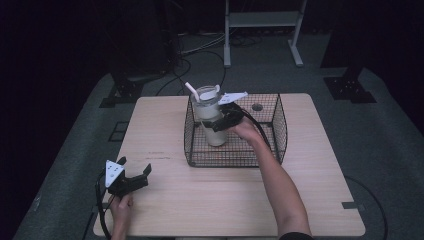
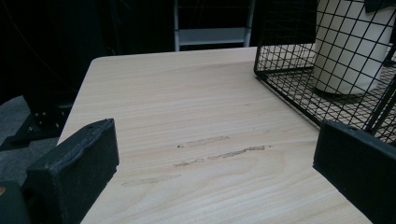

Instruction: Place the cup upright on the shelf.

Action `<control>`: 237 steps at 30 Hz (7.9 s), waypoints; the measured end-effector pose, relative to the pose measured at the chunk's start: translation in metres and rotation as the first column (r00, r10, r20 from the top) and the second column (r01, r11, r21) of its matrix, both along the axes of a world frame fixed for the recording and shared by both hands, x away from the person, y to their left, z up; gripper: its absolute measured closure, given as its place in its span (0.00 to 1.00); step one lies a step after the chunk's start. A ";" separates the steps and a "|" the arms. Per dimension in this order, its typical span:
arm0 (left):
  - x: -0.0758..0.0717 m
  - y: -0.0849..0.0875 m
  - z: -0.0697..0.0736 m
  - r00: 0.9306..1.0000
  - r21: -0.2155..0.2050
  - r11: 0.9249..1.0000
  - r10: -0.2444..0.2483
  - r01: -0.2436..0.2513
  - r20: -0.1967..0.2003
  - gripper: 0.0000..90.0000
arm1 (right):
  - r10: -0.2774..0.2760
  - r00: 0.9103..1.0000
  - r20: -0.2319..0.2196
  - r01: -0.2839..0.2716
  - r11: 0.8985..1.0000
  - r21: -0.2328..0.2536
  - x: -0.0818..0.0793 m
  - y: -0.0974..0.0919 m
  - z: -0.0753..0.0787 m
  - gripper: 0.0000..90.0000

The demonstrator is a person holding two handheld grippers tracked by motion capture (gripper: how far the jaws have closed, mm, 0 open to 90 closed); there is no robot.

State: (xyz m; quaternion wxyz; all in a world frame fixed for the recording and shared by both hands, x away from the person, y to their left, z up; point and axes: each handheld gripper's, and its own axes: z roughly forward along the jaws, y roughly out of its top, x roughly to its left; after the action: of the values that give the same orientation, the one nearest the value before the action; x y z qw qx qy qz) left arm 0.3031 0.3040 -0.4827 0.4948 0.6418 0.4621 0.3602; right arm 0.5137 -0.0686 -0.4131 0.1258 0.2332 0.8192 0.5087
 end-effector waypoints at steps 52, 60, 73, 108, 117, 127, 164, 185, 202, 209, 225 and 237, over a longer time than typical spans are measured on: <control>-0.001 -0.001 0.000 1.000 0.010 1.000 -0.007 0.007 0.003 0.00 | 0.004 1.000 0.007 -0.004 0.999 -0.037 -0.007 -0.028 -0.006 0.09; -0.001 -0.002 0.000 1.000 0.014 1.000 -0.008 0.008 0.004 0.00 | -0.009 1.000 -0.006 0.008 0.998 -0.067 -0.013 -0.038 -0.003 0.09; -0.001 -0.002 0.000 1.000 0.014 1.000 -0.009 0.009 0.004 0.00 | -0.024 1.000 0.011 0.025 0.996 -0.084 -0.018 -0.040 -0.003 0.10; -0.002 -0.003 0.000 1.000 0.029 1.000 -0.009 0.009 0.005 0.00 | -0.119 0.992 -0.047 0.116 0.991 -0.071 -0.054 -0.078 0.027 0.10; -0.002 -0.003 0.000 1.000 0.030 0.999 -0.010 0.010 0.005 0.00 | -0.129 0.990 -0.049 0.125 0.988 -0.090 -0.061 -0.081 0.035 0.10; -0.002 -0.004 0.000 1.000 0.032 0.999 -0.009 0.009 0.005 0.00 | -0.130 0.991 -0.042 0.126 0.988 -0.091 -0.070 -0.088 0.046 0.10; -0.001 -0.005 0.000 1.000 0.043 0.999 -0.010 0.009 0.006 0.00 | -0.089 0.996 -0.016 0.087 0.991 -0.102 -0.110 -0.108 0.061 0.10; -0.002 -0.006 0.000 1.000 0.054 0.999 -0.010 0.010 0.003 0.00 | -0.059 0.998 -0.022 0.057 0.995 -0.079 -0.144 -0.126 0.050 0.10; -0.001 -0.007 -0.001 1.000 0.054 0.998 -0.010 0.010 0.006 0.00 | -0.045 0.998 -0.052 0.043 0.998 -0.041 -0.172 -0.140 0.028 0.10; -0.002 -0.007 0.000 1.000 0.056 0.998 -0.012 0.012 0.003 0.00 | -0.044 0.998 -0.050 0.042 0.998 -0.042 -0.183 -0.144 0.020 0.10; -0.002 -0.008 0.000 1.000 0.063 0.998 -0.014 0.014 0.004 0.00 | -0.054 0.997 -0.063 0.052 0.998 -0.029 -0.202 -0.158 0.005 0.10; -0.002 -0.008 -0.001 1.000 0.066 0.998 -0.014 0.014 0.005 0.00 | -0.068 0.995 -0.068 0.067 0.998 -0.021 -0.217 -0.167 -0.005 0.10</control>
State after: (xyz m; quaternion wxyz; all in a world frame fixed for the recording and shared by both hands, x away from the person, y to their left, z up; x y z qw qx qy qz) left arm 0.3013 0.2962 -0.4833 0.4771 0.6600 0.4442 0.3733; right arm 0.2963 -0.2359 -0.4186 0.1169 0.2770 0.8195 0.4879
